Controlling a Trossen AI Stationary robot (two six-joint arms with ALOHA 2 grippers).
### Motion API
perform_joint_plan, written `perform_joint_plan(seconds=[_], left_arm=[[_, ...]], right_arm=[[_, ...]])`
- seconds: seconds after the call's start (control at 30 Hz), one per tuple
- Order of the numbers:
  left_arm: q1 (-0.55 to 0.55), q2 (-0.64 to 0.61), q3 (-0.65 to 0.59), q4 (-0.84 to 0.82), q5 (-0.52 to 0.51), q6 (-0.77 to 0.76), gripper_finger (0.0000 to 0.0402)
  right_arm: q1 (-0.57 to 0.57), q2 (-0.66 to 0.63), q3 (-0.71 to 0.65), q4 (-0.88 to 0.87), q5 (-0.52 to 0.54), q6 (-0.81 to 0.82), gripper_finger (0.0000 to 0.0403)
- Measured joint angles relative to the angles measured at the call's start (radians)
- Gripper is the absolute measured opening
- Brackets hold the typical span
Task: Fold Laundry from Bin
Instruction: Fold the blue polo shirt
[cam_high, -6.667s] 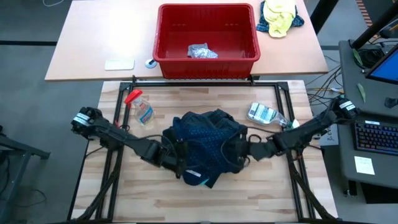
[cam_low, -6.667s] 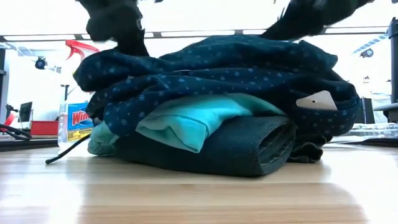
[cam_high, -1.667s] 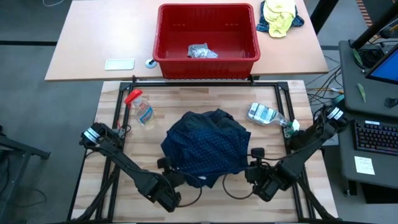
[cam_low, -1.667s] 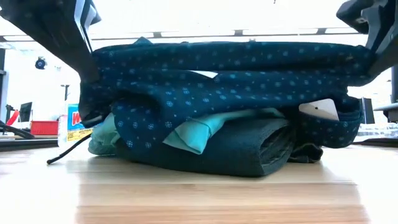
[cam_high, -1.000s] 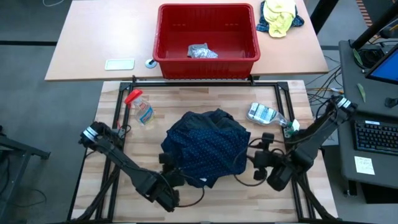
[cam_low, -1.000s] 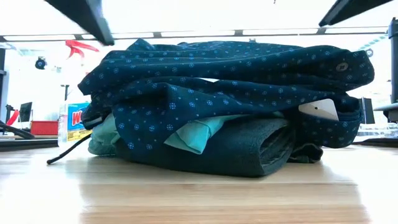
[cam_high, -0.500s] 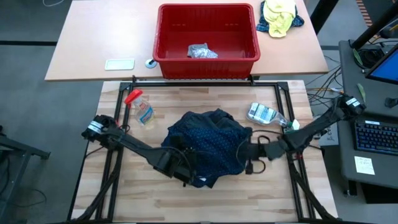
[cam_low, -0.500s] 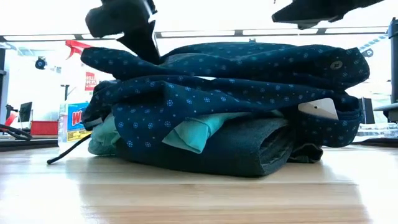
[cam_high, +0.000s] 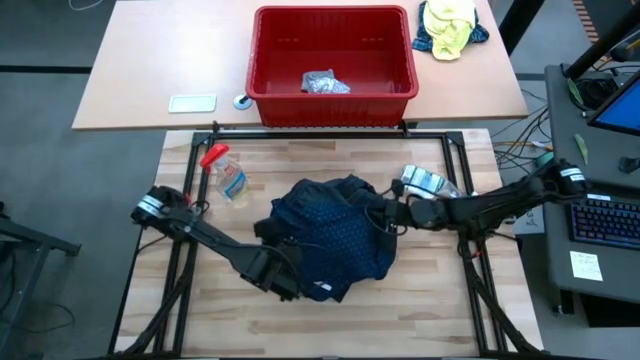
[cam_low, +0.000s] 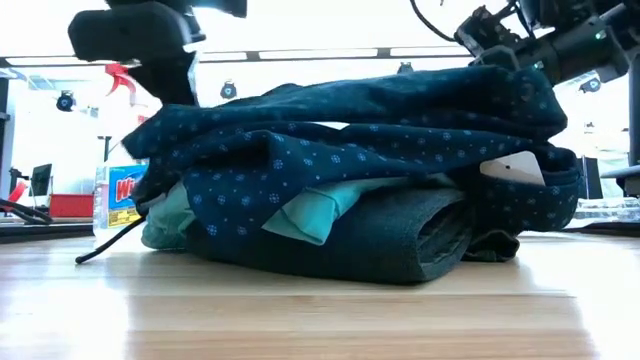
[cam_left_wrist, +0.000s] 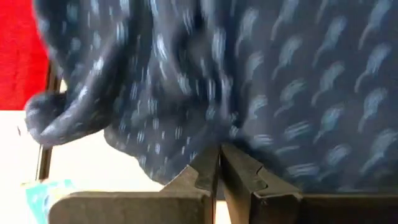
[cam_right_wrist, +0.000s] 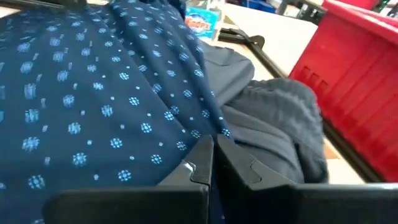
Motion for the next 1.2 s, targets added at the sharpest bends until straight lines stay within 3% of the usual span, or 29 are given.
perform_joint_plan(seconds=[0.23,0.33,0.53,0.6,0.73,0.8,0.9,1.2], left_arm=[[-0.058,-0.044,0.000,-0.067,-0.004,-0.081,0.0000],[-0.068,-0.076,-0.001,-0.040,-0.055,-0.074,0.0000],[-0.028,-0.148,-0.001,0.176,-0.087,0.235,0.0000],[0.011,-0.163,-0.002,0.226,-0.086,0.329,0.0000],[0.098,-0.164,-0.010,0.245,-0.085,0.410,0.0000],[0.135,-0.162,-0.031,0.250,-0.084,0.430,0.0000],[0.180,-0.162,-0.090,0.260,-0.073,0.441,0.0000],[0.255,-0.165,-0.284,0.360,-0.027,0.404,0.0000]], right_arm=[[0.001,-0.104,0.013,-0.080,0.003,-0.003,0.0009],[0.011,-0.159,0.027,-0.105,0.001,0.015,0.0009],[0.073,-0.181,0.057,-0.098,-0.240,0.027,0.0009],[0.108,-0.161,0.063,-0.093,-0.261,0.032,0.0009],[0.168,-0.087,0.063,-0.098,-0.254,0.035,0.0009],[0.187,-0.050,0.063,-0.096,-0.202,0.041,0.0009],[0.196,-0.001,0.063,-0.098,-0.126,0.050,0.0009],[0.195,0.063,0.059,-0.131,-0.095,0.077,0.0009]])
